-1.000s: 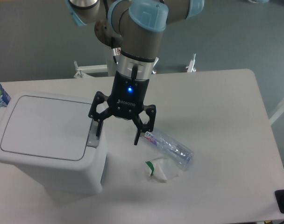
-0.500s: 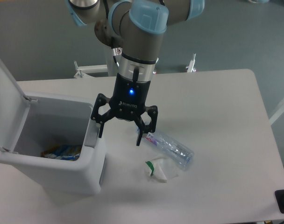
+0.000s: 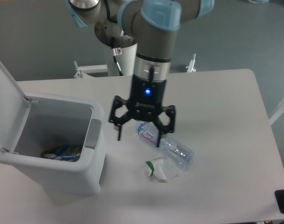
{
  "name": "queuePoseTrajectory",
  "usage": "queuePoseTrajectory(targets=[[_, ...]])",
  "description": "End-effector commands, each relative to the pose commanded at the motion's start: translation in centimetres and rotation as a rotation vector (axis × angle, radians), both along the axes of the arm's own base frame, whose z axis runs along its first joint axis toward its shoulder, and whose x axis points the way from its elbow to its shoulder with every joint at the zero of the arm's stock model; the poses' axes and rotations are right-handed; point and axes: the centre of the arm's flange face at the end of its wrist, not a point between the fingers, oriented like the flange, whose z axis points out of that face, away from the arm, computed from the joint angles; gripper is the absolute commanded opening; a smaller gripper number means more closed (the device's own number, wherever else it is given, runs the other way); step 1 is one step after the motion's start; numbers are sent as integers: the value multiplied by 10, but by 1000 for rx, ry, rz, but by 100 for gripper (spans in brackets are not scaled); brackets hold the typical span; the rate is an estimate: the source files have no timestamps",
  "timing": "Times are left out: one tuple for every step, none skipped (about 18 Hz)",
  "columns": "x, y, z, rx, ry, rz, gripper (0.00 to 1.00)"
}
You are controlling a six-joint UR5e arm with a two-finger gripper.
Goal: Open the trash can
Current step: 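Raise the gripper away from the opened trash can toward the bottle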
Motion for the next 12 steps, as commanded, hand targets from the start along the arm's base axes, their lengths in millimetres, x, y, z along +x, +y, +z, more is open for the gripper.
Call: queuePoseTrajectory(targets=[[-21,-13,-14,-38,12,16,100],[-37,-23,-22,-60,21,11,100],[-44,-27,-34,-81,28,-23,100],[-53,-33,-41,-102,45,-64,100],[-65,-44,-45,-127,72,-103,100],[-73,-54,-49,-162,104,-154,100],[-82,-64,-60,-215,132,-214,100],[-88,-74,-71,-278,162,-279,100],[-89,-79,-76,-334,193,-347,100],[-88,-82,-81,-371,208,-388,100],[-88,-84,-85,-391,211,-407,100],[-88,-85,-87,-396,209,-406,100]])
